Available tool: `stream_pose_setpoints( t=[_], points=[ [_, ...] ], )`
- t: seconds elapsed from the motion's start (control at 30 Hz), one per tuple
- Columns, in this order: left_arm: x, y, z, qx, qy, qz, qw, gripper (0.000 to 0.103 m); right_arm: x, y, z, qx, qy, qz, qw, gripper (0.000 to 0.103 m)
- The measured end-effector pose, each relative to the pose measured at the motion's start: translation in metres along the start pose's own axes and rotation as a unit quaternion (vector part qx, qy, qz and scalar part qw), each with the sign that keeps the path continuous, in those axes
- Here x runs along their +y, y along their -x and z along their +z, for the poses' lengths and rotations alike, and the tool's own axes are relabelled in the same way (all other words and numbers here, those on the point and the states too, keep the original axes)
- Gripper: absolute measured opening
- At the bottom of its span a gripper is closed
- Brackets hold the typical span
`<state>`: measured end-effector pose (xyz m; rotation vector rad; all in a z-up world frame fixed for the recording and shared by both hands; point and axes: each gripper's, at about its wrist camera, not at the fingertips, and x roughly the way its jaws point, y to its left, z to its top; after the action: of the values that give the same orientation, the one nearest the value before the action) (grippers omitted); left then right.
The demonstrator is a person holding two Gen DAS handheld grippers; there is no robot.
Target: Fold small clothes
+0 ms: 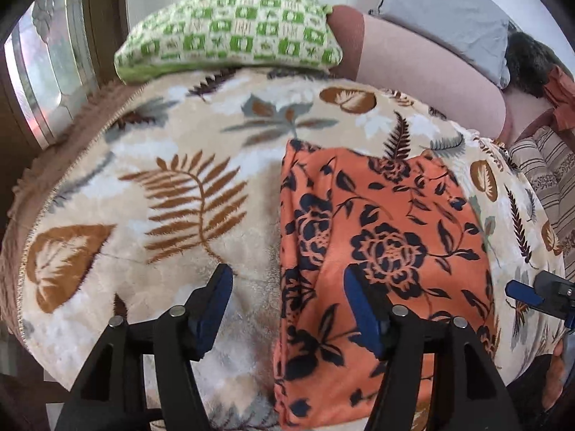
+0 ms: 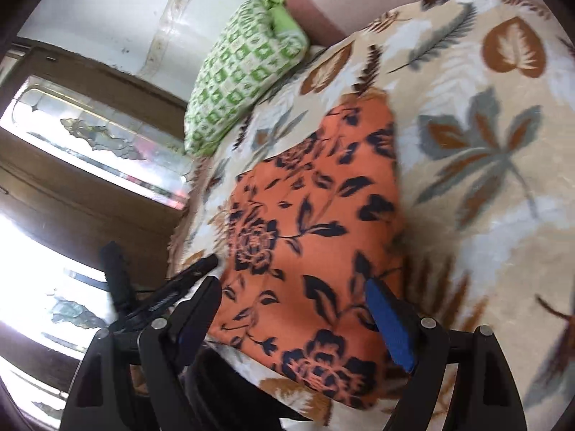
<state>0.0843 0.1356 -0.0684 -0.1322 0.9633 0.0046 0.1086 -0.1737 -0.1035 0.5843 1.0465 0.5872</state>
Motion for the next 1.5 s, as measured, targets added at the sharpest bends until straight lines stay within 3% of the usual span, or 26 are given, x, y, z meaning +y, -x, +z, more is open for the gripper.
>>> stream_pose_setpoints(
  t=[0.2,0.37,0.57,0.67,0.7,0.93,1.07,1.17,1.37,1.43,1.5],
  points=[
    [-0.009,0.005,-0.012,0.0,-0.015,0.018,0.9997,0.066,0.02,-0.017,0.026,-0.014,0.016,0.014,1.0,0.085],
    [-0.011,-0.007,-0.022,0.016,-0.015,0.021,0.9995,0.066,-0.008,-0.075,0.044,0.032,-0.023,-0.032,0.999,0.09],
    [-0.012,-0.013,-0.026,0.02,-0.018,0.018,0.9995,0.066,0.011,-0.048,0.045,-0.001,-0.01,-0.003,1.0,0.09],
    [-0.013,-0.017,-0.029,0.027,-0.022,0.016,0.9993,0.07,-0.008,-0.075,0.041,0.031,-0.019,-0.019,0.999,0.093],
    [-0.012,-0.019,-0.031,0.03,-0.023,0.018,0.9991,0.071,-0.009,-0.076,0.041,0.022,-0.015,-0.017,1.0,0.093],
    [-0.008,0.009,-0.052,0.011,-0.034,0.015,0.9992,0.071,0.014,-0.055,0.059,-0.009,0.004,0.004,1.0,0.093],
    [-0.005,-0.018,-0.074,0.058,-0.036,0.018,0.9975,0.072,-0.008,-0.075,0.087,-0.005,-0.033,0.006,0.999,0.093],
    [-0.001,-0.016,-0.074,0.058,-0.018,0.009,0.9981,0.073,-0.038,-0.094,0.1,0.025,-0.101,0.021,0.994,0.093],
    [-0.004,-0.018,-0.075,0.054,-0.026,0.01,0.9981,0.073,-0.029,-0.082,0.131,-0.016,-0.077,0.034,0.996,0.093],
    [-0.001,-0.017,-0.076,0.055,-0.021,0.008,0.9982,0.073,-0.051,-0.108,0.141,0.023,-0.107,0.032,0.994,0.093],
    [0.0,-0.013,-0.074,0.055,-0.019,0.005,0.9983,0.073,-0.061,-0.115,0.143,0.028,-0.122,0.03,0.992,0.093]
  ],
)
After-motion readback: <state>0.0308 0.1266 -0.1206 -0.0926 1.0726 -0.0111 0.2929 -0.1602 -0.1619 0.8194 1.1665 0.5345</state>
